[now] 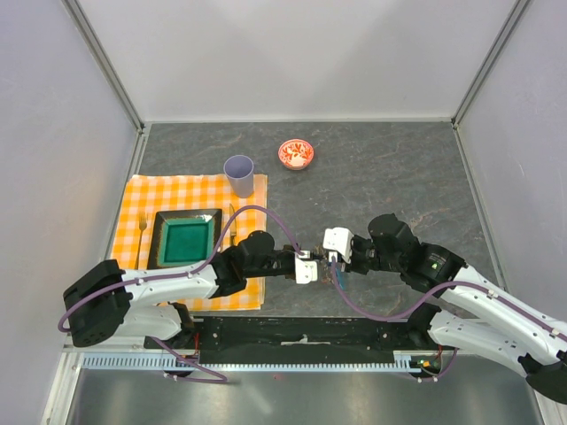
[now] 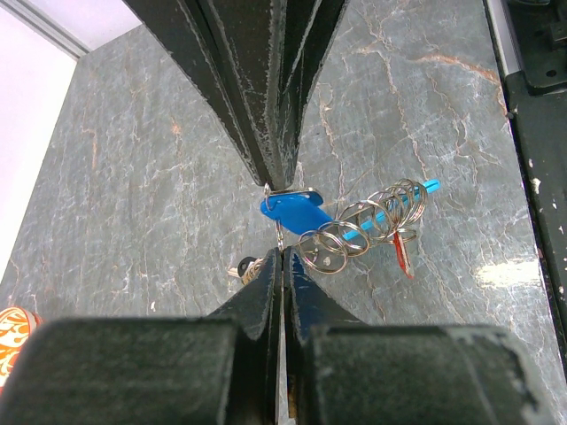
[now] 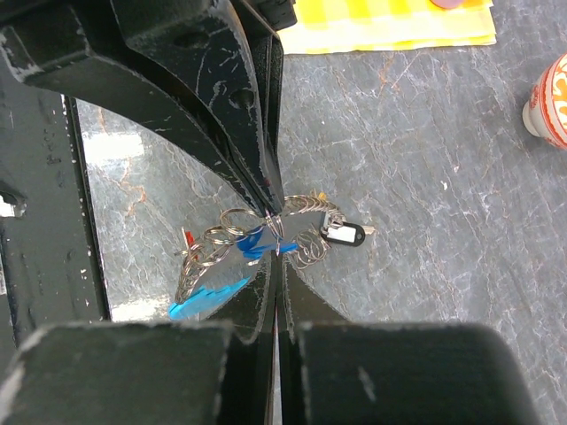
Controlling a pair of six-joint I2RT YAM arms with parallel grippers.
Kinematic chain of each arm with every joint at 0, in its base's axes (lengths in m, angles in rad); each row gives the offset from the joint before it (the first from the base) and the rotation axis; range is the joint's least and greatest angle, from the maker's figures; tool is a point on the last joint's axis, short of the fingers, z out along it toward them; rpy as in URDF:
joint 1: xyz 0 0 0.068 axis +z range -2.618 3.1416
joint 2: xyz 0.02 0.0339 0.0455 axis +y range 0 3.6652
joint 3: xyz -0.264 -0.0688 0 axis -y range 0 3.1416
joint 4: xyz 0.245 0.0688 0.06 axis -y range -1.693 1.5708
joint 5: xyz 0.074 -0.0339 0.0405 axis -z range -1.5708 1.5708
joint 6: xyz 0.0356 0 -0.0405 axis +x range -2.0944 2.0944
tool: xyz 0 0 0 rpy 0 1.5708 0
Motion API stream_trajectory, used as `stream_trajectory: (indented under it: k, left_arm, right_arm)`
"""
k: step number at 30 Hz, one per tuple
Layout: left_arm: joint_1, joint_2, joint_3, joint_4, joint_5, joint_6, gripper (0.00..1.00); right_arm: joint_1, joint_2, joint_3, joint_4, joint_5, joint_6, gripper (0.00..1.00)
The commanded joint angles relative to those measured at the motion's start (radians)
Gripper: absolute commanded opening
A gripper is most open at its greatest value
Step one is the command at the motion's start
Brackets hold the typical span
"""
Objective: Put the keys on the keyring
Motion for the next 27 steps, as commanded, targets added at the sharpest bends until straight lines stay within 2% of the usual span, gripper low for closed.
stream_trajectory:
  k: [1, 27]
  left_arm:
    - [0.003, -0.004, 0.03, 0.062, 0.017, -0.002, 0.02]
    - [0.003, -0.009, 0.035, 0.069, 0.045, -0.017, 0.02]
  right_arm:
    - [0.008, -0.002, 0.015, 0.008, -0.014, -0.014, 0.0]
    - [0.012, 0.012, 0.008, 0.027, -0.029, -0.009, 0.0]
